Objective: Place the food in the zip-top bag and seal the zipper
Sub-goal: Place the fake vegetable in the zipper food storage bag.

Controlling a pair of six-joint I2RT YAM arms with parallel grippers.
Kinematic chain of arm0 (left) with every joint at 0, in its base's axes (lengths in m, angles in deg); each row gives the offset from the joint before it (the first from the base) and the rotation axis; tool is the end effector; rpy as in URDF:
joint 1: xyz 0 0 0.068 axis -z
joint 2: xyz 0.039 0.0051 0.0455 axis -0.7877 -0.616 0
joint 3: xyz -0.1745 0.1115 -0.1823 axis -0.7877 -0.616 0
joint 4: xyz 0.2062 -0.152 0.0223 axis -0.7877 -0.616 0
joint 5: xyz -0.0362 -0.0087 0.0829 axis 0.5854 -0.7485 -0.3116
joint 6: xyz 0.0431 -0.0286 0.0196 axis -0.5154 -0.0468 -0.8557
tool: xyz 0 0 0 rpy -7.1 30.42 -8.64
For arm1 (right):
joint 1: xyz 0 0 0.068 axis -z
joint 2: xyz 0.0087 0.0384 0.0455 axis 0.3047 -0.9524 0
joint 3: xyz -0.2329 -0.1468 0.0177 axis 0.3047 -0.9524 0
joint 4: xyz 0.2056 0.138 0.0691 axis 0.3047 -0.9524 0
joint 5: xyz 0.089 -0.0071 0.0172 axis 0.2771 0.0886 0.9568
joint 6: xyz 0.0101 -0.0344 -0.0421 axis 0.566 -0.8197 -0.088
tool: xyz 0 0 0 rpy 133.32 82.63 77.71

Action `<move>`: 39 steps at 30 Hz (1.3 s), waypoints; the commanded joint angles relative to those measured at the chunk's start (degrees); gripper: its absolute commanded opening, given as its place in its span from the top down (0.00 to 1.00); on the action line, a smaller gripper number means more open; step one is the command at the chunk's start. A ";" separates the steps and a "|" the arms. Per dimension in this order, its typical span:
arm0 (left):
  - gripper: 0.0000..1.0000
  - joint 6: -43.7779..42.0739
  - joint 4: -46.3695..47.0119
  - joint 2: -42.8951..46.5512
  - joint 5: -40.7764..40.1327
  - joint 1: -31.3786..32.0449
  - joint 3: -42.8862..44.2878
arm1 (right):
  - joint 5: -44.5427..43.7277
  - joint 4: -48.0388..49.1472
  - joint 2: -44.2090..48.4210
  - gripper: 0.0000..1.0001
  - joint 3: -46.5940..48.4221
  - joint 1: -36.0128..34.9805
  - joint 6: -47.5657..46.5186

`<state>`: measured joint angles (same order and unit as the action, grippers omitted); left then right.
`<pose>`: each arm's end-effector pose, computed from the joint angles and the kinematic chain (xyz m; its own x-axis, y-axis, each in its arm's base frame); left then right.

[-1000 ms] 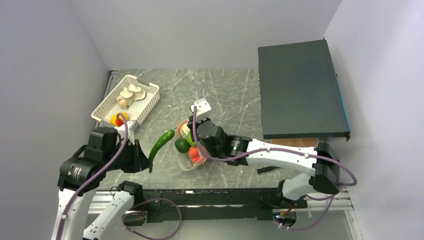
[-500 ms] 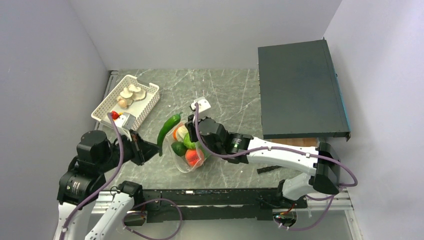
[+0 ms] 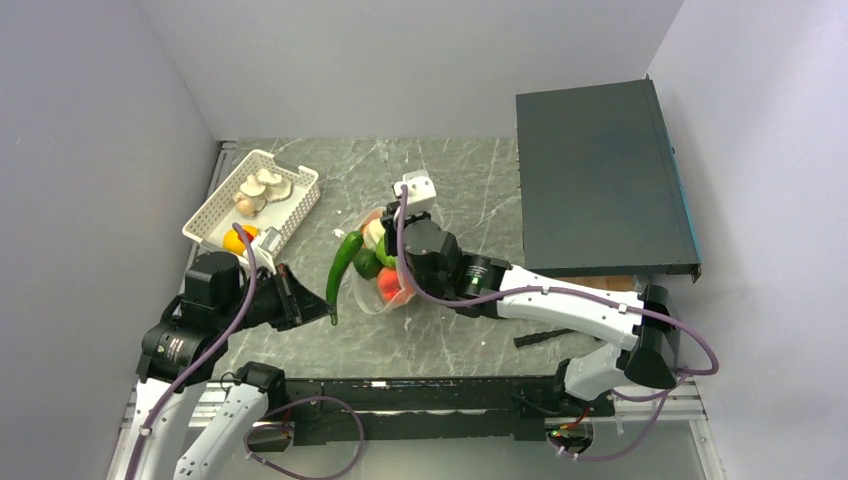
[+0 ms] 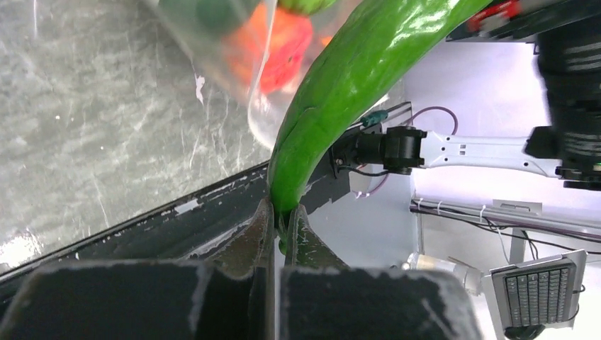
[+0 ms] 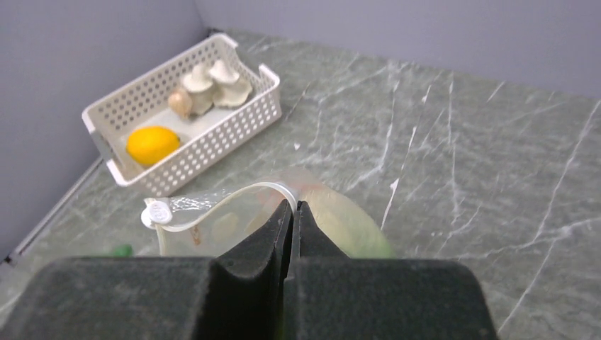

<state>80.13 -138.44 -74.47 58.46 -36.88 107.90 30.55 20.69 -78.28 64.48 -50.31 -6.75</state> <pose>0.0663 -0.0390 0.3496 -0.8232 -0.3271 -0.4640 0.1764 0.6294 -0.7568 0.1471 0.2978 0.3707 -0.1766 0.0705 -0.9818 -0.4140 0.8996 0.1391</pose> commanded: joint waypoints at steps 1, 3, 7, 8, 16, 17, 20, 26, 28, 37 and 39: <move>1.00 4.67 -2.27 0.93 -0.07 0.08 -1.34 | -4.19 8.73 -0.59 1.00 5.08 0.22 -5.17; 1.00 6.49 -2.59 0.13 -0.13 0.11 -2.76 | -3.69 9.20 -0.98 1.00 5.17 0.18 -5.13; 1.00 13.50 1.80 -1.17 2.66 0.09 -7.26 | -2.21 10.90 -1.37 1.00 3.97 0.14 -5.14; 1.00 16.17 3.01 -1.48 3.36 0.06 -8.28 | -2.30 11.34 -1.70 1.00 3.80 0.10 -5.50; 1.00 30.42 3.23 -6.23 5.28 0.07 -9.44 | -3.72 15.39 -3.97 1.00 1.25 -0.75 -10.04; 1.00 32.81 4.34 -6.12 5.74 0.10 -9.91 | -4.02 15.81 -4.24 1.00 0.74 -0.95 -10.57; 1.00 39.58 6.87 -5.59 5.97 0.11 -11.04 | -4.85 18.56 -4.57 1.00 -1.42 -1.99 -13.34; 1.00 48.97 7.45 -5.59 4.23 0.11 -11.89 | -6.60 23.45 -4.95 1.00 -4.05 -4.66 -19.45; 1.00 52.82 7.74 -5.07 3.30 0.09 -12.44 | -6.79 23.66 -4.72 1.00 -4.44 -5.05 -19.53; 0.96 71.57 11.41 4.46 -3.35 0.10 -18.55 | -8.25 25.34 -5.91 1.00 -4.90 -6.71 -21.19; 0.94 75.45 12.44 6.73 -5.94 0.10 -19.32 | -8.36 25.63 -6.51 1.00 -4.82 -6.99 -21.62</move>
<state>141.11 -128.38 -71.50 59.40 -36.88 89.89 24.19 40.10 -84.34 59.00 -56.52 -26.53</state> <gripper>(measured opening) 0.043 0.008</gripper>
